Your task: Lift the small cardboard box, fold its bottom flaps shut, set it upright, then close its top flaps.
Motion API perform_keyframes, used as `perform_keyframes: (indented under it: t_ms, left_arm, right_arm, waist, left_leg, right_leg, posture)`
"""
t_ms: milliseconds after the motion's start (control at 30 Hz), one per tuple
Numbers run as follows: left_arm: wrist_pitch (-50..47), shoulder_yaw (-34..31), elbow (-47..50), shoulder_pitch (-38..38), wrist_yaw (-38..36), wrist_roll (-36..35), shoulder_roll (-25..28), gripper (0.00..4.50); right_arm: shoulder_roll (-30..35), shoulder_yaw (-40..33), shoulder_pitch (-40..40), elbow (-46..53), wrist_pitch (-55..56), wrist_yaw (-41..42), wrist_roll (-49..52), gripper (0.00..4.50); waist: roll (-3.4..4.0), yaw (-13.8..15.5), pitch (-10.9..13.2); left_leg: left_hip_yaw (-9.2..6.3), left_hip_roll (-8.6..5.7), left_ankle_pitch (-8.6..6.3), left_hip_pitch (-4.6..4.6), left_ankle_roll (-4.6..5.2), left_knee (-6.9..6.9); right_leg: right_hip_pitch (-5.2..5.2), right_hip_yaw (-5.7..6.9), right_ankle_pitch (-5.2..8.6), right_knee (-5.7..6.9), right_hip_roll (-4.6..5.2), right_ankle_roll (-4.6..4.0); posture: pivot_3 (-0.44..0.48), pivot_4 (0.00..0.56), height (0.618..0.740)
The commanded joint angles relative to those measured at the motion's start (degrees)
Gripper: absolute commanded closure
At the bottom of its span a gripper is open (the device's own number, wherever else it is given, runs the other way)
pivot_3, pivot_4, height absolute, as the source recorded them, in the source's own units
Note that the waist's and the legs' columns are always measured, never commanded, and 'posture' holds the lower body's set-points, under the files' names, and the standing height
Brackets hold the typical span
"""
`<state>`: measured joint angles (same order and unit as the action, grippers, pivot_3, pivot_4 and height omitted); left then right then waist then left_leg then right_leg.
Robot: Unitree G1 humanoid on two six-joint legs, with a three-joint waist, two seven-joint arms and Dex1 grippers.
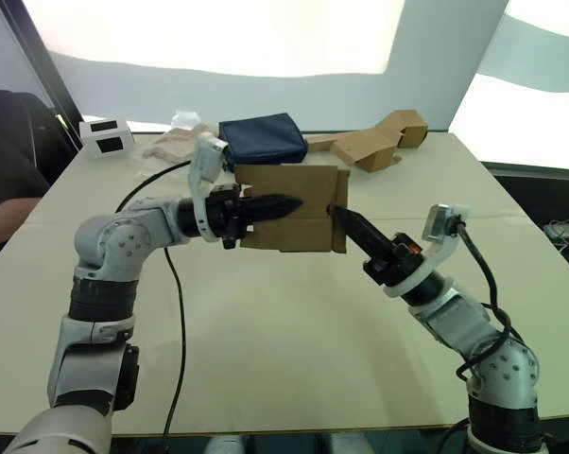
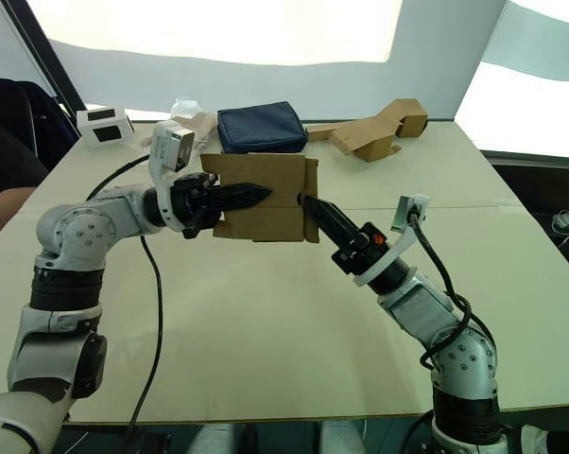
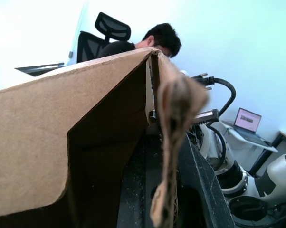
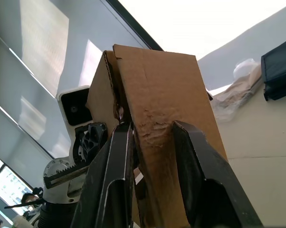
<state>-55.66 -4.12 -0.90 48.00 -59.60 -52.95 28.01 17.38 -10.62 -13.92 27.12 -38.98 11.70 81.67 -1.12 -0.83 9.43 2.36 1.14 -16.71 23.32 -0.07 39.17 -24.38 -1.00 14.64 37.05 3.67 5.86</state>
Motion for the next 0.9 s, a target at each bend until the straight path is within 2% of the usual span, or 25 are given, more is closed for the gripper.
perform_keyframes:
  t_ms: [33, 400, 900]
  left_arm:
    - [0.91, -0.19, 1.56, 0.74, -0.15, -0.04, -0.44, 4.50]
    - [1.15, -0.29, 1.58, 0.77, 0.55, -0.27, -1.73, 4.50]
    - [1.30, -0.99, 1.63, 0.96, 0.32, -0.49, -0.80, 4.50]
  right_arm:
    - [-0.03, 0.35, -1.24, 3.89, 0.28, -0.87, 3.99, 3.22]
    - [-2.40, 1.35, -1.46, 3.52, 2.25, -5.20, 9.78, 3.22]
    - [0.83, 0.01, -0.79, 1.85, 2.05, -3.01, 10.44, 3.22]
  waist:
    - [0.00, 0.00, 0.00]
    - [0.00, -0.03, 0.00]
    - [0.00, -0.01, 0.00]
  left_leg:
    - [0.00, 0.00, 0.00, 0.00, 0.00, 0.00]
    - [0.00, 0.00, 0.00, 0.00, 0.00, 0.00]
    - [0.00, 0.01, 0.00, 0.01, 0.01, -0.01]
  right_leg:
    - [0.00, 0.00, 0.00, 0.00, 0.00, 0.00]
    - [0.00, 0.00, 0.01, -0.01, 0.00, -0.01]
    - [0.00, 0.00, 0.02, -0.02, 0.00, -0.04]
  posture:
    - [0.000, 0.150, 0.740]
    - [0.000, 0.150, 0.740]
    - [0.000, 0.150, 0.740]
